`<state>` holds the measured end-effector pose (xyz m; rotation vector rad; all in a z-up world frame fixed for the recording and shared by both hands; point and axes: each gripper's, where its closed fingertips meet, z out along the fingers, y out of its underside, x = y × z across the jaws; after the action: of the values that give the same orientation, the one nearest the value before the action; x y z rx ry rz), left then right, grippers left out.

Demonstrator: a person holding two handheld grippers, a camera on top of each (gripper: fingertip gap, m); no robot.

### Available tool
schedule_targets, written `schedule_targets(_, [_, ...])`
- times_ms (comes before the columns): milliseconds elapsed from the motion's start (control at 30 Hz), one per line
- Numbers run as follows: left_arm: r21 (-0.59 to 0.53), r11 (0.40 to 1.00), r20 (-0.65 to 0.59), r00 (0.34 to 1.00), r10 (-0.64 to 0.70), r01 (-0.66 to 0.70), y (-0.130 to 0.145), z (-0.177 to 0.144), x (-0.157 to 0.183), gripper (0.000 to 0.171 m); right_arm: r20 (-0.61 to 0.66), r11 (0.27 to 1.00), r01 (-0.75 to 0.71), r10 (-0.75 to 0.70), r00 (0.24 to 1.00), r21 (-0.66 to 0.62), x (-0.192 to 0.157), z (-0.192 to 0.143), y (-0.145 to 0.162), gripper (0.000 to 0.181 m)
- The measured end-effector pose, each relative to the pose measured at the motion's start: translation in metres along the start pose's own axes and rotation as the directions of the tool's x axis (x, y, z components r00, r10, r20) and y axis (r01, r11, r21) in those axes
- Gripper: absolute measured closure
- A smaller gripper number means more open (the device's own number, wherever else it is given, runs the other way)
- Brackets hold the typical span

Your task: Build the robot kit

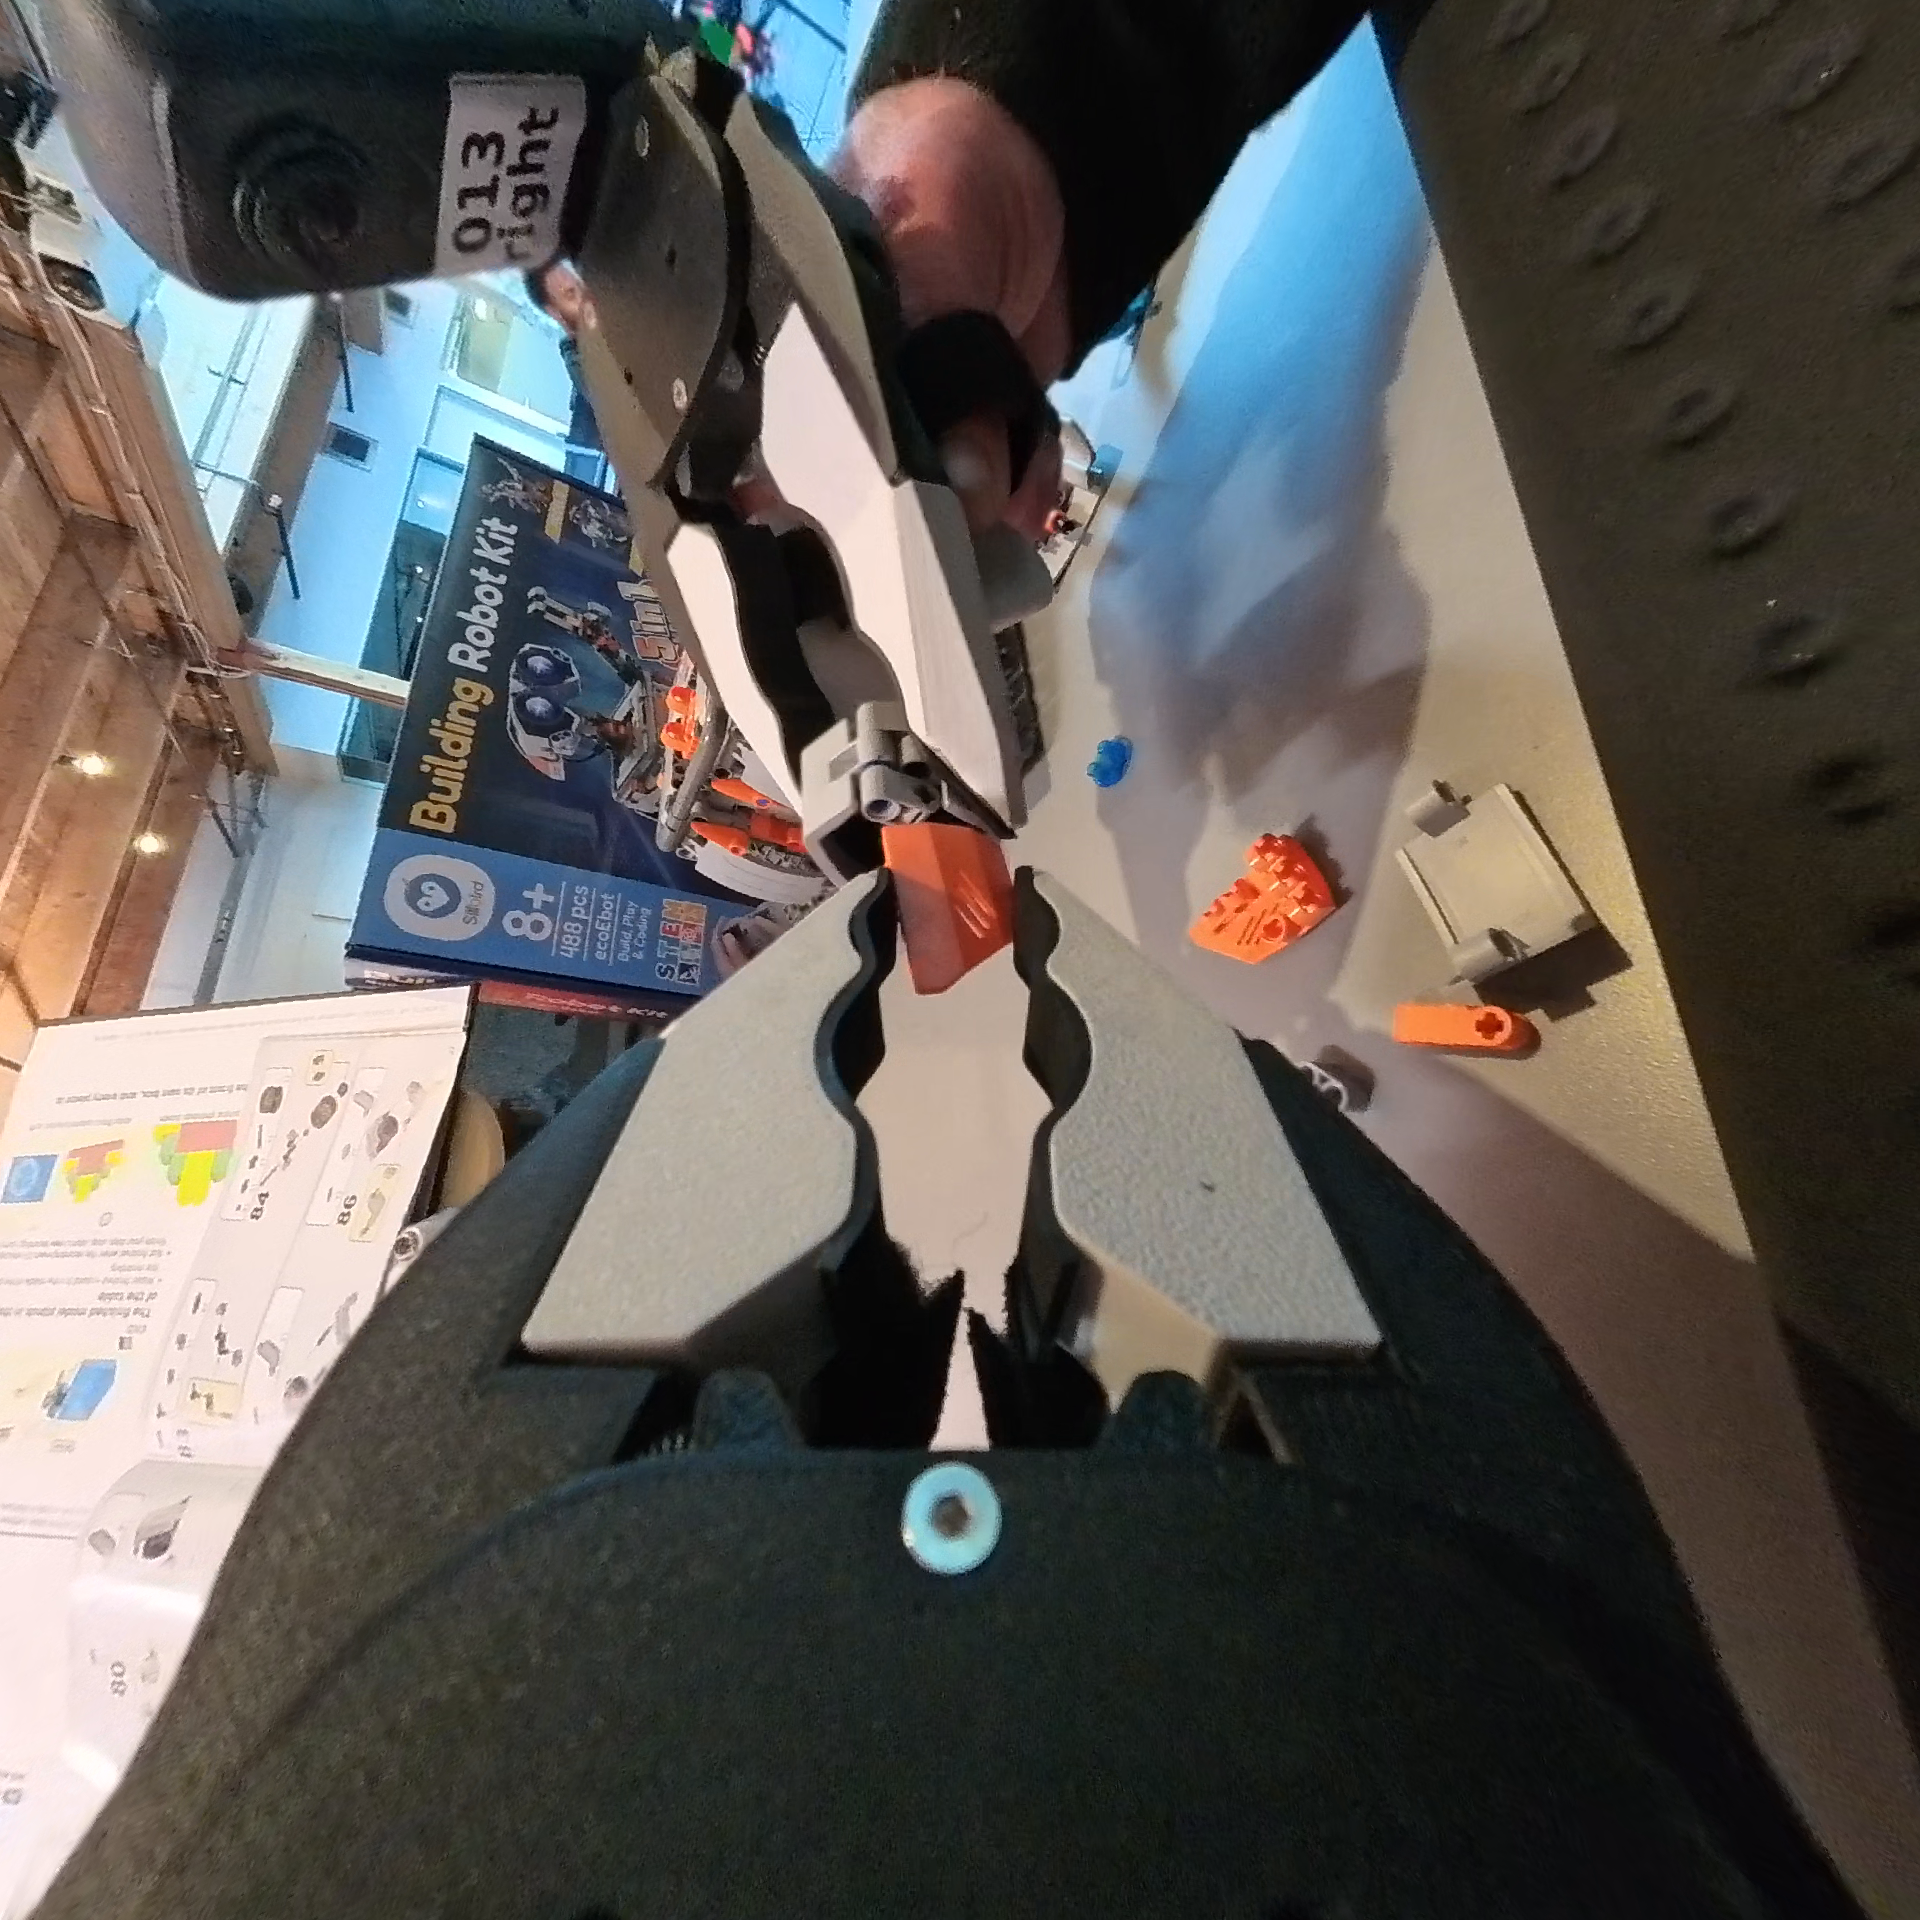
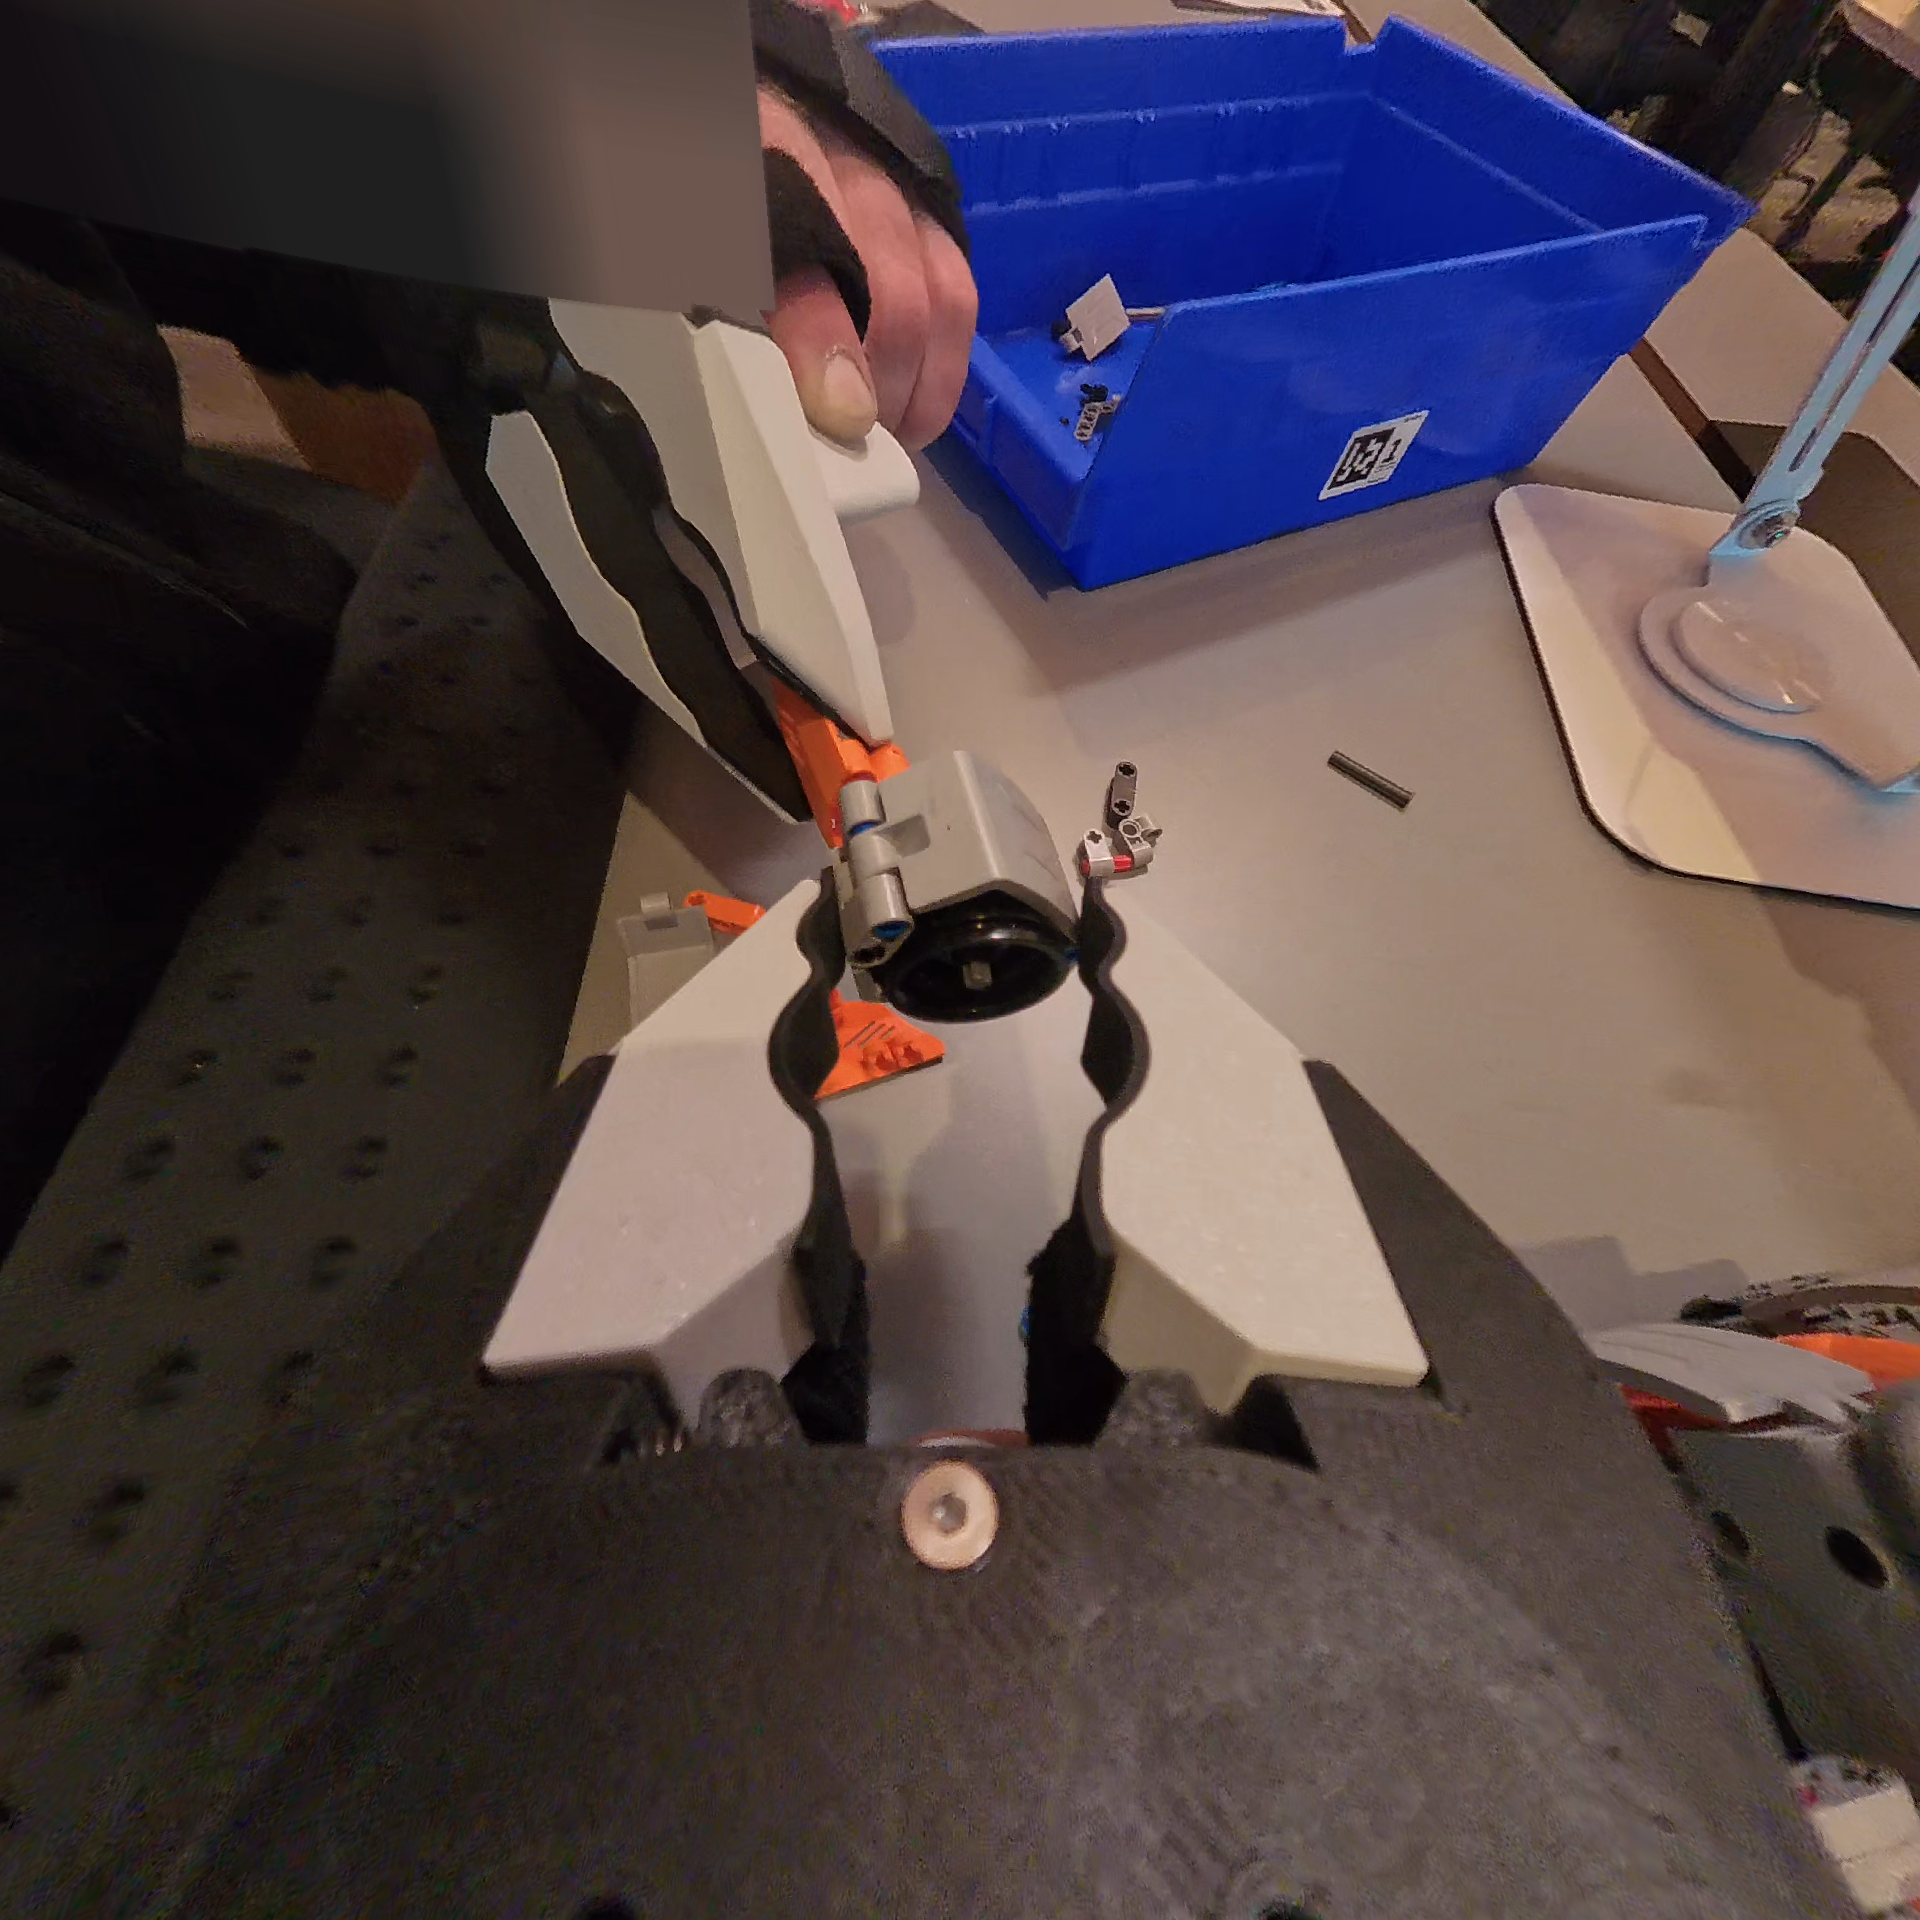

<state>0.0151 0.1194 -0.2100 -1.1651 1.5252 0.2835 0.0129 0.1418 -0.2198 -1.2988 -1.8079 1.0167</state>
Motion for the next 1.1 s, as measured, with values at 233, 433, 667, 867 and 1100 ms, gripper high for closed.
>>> schedule_targets(233, [-0.004, 1.0, -0.035, 0.999, 0.019, -0.019, 0.001, 0.002, 0.011, 0.152, -0.017, 0.995, 0.047, -0.049, 0.999, -0.086, -0.003, 0.005, 0.01, 0.138])
schedule_targets(433, [0.033, 0.999, -0.054, 0.998, 0.02, -0.018, -0.006, 0.001, 0.015, 0.168, 0.024, 0.992, 0.063, -0.06, 0.998, -0.105, -0.011, 0.012, 0.015, 0.138])
schedule_targets(667, [0.052, 0.999, -0.071, 0.997, -0.012, 0.016, -0.006, 0.001, 0.019, 0.169, 0.056, 0.997, 0.027, -0.023, 0.998, -0.079, -0.012, 0.013, 0.014, 0.138])
schedule_targets(867, [0.06, 0.991, -0.114, 0.987, -0.114, 0.121, -0.005, 0.0, 0.022, 0.169, 0.064, 0.997, -0.016, 0.021, 0.998, -0.074, -0.008, 0.011, 0.019, 0.138])
schedule_targets(1100, [-0.047, 0.95, -0.236, 0.921, -0.311, 0.309, 0.024, 0.001, 0.042, 0.169, 0.081, 0.993, -0.05, 0.059, 0.995, -0.107, -0.006, 0.014, 0.03, 0.138])
